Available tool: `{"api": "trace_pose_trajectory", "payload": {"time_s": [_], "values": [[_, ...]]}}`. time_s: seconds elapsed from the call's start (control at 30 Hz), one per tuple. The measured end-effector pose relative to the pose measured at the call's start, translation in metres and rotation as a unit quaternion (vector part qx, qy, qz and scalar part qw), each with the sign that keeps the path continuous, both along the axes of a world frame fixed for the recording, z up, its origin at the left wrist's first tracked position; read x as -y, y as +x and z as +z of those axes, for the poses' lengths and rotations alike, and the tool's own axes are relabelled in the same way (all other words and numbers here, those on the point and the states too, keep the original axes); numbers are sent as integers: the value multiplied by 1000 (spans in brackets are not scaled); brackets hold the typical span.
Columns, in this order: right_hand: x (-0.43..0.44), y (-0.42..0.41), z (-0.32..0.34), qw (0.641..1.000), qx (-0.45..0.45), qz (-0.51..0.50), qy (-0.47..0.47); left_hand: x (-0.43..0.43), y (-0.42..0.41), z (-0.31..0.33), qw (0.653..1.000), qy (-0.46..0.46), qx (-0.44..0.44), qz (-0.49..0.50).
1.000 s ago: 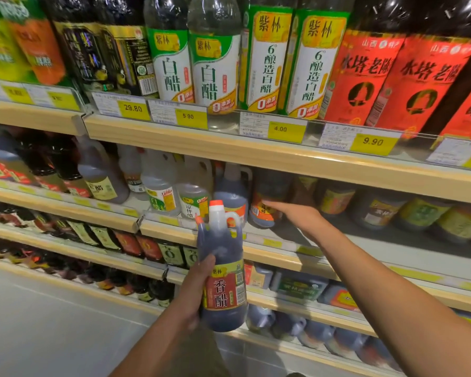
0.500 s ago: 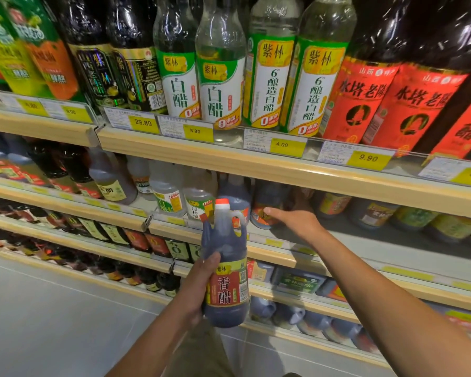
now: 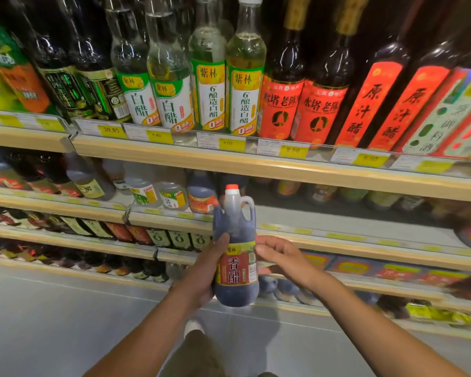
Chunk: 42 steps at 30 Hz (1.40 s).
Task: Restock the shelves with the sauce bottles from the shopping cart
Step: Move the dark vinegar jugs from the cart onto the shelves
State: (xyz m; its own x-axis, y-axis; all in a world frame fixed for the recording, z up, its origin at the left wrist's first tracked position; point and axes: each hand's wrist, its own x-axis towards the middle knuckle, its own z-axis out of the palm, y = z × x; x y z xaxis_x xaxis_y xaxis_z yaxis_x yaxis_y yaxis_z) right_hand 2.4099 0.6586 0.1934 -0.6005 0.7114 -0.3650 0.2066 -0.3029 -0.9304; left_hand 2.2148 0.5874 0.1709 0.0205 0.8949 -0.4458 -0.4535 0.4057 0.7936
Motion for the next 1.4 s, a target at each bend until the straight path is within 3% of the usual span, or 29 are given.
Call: {"api": "trace_pose_trajectory", "payload": {"time_s": [0.37, 0.5, 0.67, 1.03, 1.13, 1.4], "values": [[42, 29, 7, 996, 23, -81, 15, 1, 53, 18, 999, -9, -2, -53], [36, 36, -1, 994, 18, -108, 5, -11, 63, 22, 994, -6, -84, -70], [11, 40, 6, 995, 43, -85, 8, -21, 63, 31, 973, -38, -227, -16], [-82, 17, -9, 990, 59, -102, 76, -95, 34, 34, 963, 13, -270, -9], [-105, 11, -7, 984, 95, -109, 107, -125, 27, 26, 961, 4, -273, -29], [-148, -2, -40, 963, 177, -130, 157, -156, 16, -5, 924, 59, -377, -16]]}}
